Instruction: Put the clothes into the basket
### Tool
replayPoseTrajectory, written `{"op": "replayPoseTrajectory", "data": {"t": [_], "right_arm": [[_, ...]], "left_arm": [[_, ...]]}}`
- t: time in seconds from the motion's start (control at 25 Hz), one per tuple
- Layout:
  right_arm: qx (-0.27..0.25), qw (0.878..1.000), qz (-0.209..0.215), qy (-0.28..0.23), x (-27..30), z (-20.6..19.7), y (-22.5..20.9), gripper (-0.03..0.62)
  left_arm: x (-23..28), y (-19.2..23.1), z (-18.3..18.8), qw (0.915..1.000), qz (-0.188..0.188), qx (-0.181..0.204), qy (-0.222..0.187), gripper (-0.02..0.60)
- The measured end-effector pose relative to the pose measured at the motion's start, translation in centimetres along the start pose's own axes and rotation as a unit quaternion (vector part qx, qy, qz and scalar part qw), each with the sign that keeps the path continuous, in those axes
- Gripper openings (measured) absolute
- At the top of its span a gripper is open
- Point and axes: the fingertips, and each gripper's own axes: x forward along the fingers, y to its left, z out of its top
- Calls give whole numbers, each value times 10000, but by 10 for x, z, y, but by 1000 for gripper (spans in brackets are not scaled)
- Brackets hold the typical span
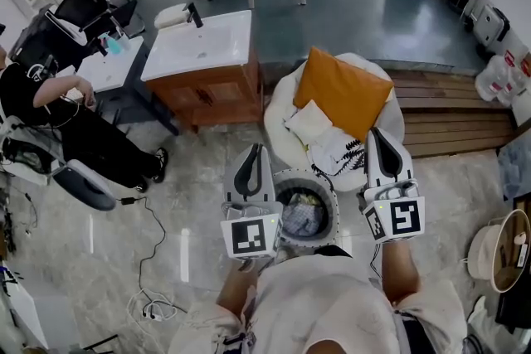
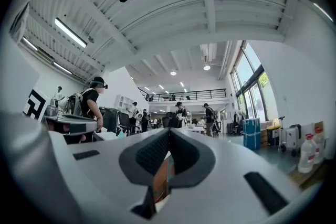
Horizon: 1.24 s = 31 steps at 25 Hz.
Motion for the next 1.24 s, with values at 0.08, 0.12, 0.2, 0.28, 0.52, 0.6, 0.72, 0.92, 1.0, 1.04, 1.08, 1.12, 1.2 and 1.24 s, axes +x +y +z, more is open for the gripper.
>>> {"op": "replayPoseTrajectory", "data": {"t": [0.08, 0.12, 0.2, 0.28, 0.52, 0.6, 0.72, 0.92, 1.0, 1.04, 1.08, 1.12, 1.2, 1.24], "right_arm": [[-27, 10000, 7, 3, 0, 0, 1, -12], [-57, 10000, 0, 4, 0, 0, 1, -12], [-122, 9999, -26, 8, -1, 1, 0, -12], [-152, 9999, -43, 11, -2, 1, -2, -12], [-136, 9999, -14, 25, -2, -3, -2, -12], [-132, 9999, -14, 40, -1, -4, -2, -12], [-125, 9999, -14, 54, 0, -6, -4, -12], [-92, 9999, -34, 64, 0, -10, -10, -12], [-78, 9999, -39, 72, -1, -11, -13, -12], [-72, 9999, -42, 79, -1, -12, -15, -12], [-68, 9999, -43, 85, -1, -13, -16, -12], [-64, 9999, -43, 88, -1, -13, -18, -12], [-58, 9999, -43, 91, 0, -14, -20, -12], [-55, 9999, -43, 93, 1, -15, -22, -12]], "left_arm": [[2, -3, -4, 9999, -113, -26, 75, 9], [2, -4, -6, 9999, -122, -20, 112, 8], [3, -6, -6, 9998, -135, -38, 116, 8], [5, -10, -4, 9998, -169, -67, 87, 8], [5, -10, -5, 9999, -130, -65, 72, 8], [5, -9, -6, 9999, -102, -106, 65, 8], [8, -9, -6, 9999, -81, -85, 80, 8], [11, -14, -8, 9999, -71, -95, 103, 8], [12, -16, -10, 9999, -68, -82, 123, 8], [12, -18, -10, 9999, -65, -81, 132, 8], [13, -19, -10, 9999, -57, -81, 140, 8], [14, -20, -11, 9998, -48, -84, 146, 8], [16, -21, -11, 9998, -44, -94, 148, 8], [17, -22, -11, 9998, -45, -100, 146, 8]]}}
